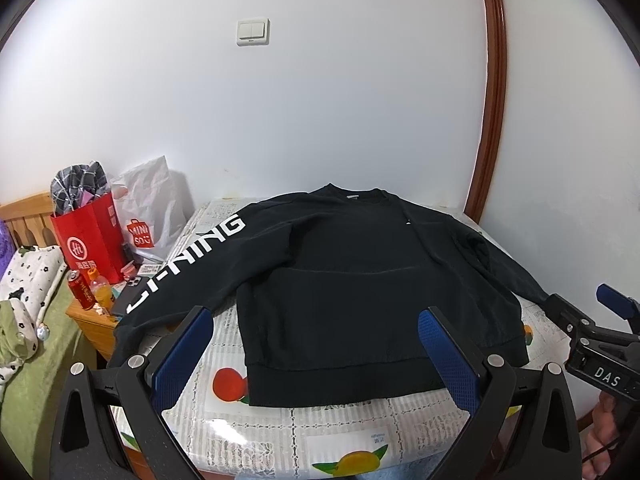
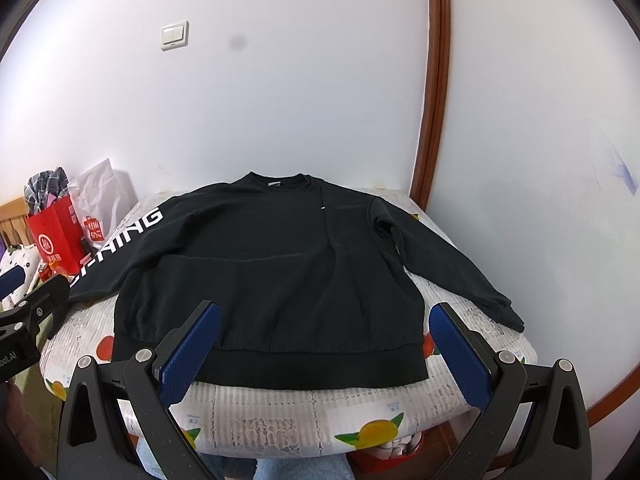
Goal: Fold small clothes
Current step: 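Grasp the lettered sleeve of the black sweatshirt with the left gripper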
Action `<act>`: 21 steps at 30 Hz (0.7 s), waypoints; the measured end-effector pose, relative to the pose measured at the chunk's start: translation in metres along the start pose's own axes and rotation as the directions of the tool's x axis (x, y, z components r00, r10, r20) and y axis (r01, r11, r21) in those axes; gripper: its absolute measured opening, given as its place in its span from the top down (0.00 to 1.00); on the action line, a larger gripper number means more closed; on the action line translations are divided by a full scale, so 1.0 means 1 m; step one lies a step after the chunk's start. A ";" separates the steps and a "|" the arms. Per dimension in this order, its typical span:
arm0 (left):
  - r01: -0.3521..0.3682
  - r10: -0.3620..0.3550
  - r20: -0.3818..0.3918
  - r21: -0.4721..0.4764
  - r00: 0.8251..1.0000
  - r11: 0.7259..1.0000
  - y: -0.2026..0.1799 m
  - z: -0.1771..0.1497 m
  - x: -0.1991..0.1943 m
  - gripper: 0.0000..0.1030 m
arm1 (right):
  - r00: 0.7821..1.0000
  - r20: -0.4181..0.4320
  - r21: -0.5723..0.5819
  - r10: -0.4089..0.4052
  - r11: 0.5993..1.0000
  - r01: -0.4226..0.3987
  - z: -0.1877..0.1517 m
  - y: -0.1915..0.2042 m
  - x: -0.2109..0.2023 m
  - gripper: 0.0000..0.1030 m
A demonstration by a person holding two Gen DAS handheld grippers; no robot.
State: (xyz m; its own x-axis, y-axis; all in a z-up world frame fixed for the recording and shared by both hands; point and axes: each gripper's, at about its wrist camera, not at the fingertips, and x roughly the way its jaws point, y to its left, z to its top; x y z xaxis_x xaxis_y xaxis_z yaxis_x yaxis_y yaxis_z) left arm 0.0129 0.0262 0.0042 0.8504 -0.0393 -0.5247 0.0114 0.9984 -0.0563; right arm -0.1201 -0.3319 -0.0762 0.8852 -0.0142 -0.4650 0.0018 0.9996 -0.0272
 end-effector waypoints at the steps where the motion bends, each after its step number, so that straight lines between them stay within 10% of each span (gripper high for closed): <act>1: 0.008 -0.009 -0.012 -0.007 1.000 1.000 0.002 0.002 0.004 0.00 | 1.000 0.008 -0.005 -0.001 1.000 0.001 0.001 0.001 0.002 0.01; 21: -0.029 -0.047 -0.198 -0.365 0.979 0.930 0.145 -0.050 0.136 0.12 | 0.981 -0.194 -0.023 -0.006 1.000 0.001 -0.012 0.024 0.137 0.01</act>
State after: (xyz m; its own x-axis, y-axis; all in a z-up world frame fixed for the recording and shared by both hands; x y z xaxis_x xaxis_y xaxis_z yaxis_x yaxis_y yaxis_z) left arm 0.1042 0.1630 -0.1181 0.7279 -0.0934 -0.6792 -0.2067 0.9147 -0.3473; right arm -0.0044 -0.3098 -0.1507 0.7779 -0.0242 -0.6279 -0.0077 0.9988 -0.0479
